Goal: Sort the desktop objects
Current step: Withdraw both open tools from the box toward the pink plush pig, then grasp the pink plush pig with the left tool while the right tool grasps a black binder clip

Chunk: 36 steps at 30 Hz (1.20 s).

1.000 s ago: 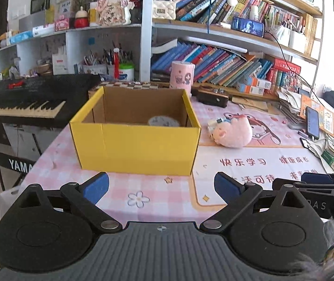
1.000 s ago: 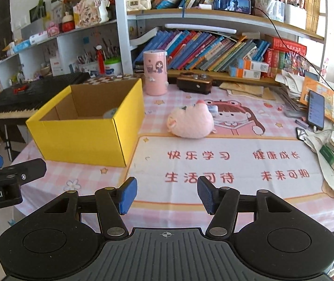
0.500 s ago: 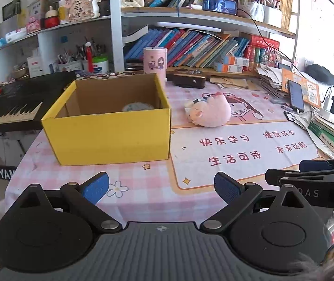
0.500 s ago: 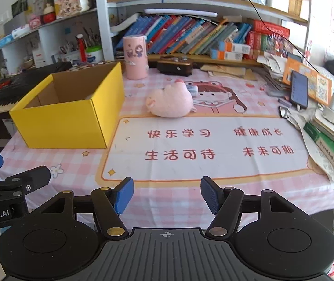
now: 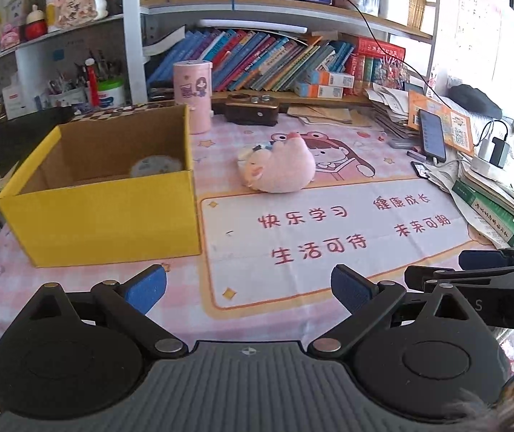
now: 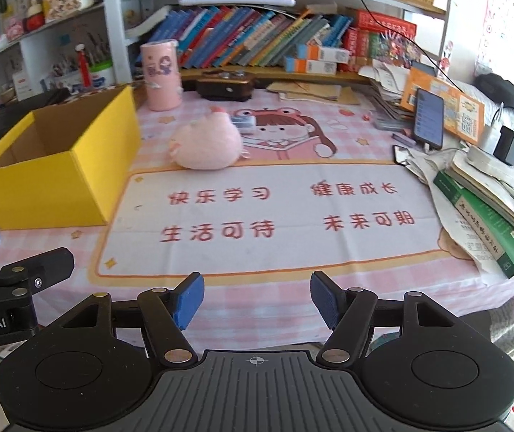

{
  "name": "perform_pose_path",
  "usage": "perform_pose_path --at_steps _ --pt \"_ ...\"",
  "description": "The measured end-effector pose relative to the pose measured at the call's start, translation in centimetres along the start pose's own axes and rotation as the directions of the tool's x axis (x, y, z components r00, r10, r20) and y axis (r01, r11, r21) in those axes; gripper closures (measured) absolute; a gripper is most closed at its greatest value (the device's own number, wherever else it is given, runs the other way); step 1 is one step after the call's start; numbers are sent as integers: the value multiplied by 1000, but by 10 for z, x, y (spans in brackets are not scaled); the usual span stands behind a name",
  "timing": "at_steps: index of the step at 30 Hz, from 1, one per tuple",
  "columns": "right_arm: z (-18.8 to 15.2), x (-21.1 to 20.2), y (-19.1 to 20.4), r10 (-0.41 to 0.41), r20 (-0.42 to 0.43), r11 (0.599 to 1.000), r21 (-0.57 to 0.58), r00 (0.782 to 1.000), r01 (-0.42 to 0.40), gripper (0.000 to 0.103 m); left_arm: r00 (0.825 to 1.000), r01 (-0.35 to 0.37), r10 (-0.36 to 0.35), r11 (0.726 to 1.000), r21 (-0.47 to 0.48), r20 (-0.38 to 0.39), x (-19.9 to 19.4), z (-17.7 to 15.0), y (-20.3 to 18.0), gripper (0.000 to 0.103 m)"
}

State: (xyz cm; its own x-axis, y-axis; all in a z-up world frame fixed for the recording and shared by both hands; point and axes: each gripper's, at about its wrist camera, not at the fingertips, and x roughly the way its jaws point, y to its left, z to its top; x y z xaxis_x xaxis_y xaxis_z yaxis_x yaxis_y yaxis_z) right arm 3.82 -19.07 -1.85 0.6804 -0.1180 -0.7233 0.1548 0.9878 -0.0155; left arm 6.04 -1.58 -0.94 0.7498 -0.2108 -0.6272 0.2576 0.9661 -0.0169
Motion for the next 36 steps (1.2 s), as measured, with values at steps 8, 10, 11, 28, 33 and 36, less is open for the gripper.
perform_pose_path --at_steps 8,10,11,28,33,36 --pt "19 21 -30 3 -14 1000 1 1000 -3 35 1000 1 -1 1000 6 -15 27 20 -29 4" --pt "25 26 -38 6 -15 1000 -2 1000 -6 35 1000 -2 2 1000 3 -17 34 25 -36 3" --pt "27 28 -41 8 -16 1000 -4 1000 -8 35 1000 -3 3 1000 1 -18 37 27 -40 3" --pt "80 93 -105 82 -9 995 -48 997 -82 35 995 -76 73 996 -36 -65 120 72 -93 1" --pt "100 116 -119 109 5 993 -38 994 -108 34 993 -103 101 994 -22 -64 147 82 -99 0" --pt "112 128 -121 122 22 992 -47 992 -121 30 992 -110 110 994 -7 -56 166 90 -103 0"
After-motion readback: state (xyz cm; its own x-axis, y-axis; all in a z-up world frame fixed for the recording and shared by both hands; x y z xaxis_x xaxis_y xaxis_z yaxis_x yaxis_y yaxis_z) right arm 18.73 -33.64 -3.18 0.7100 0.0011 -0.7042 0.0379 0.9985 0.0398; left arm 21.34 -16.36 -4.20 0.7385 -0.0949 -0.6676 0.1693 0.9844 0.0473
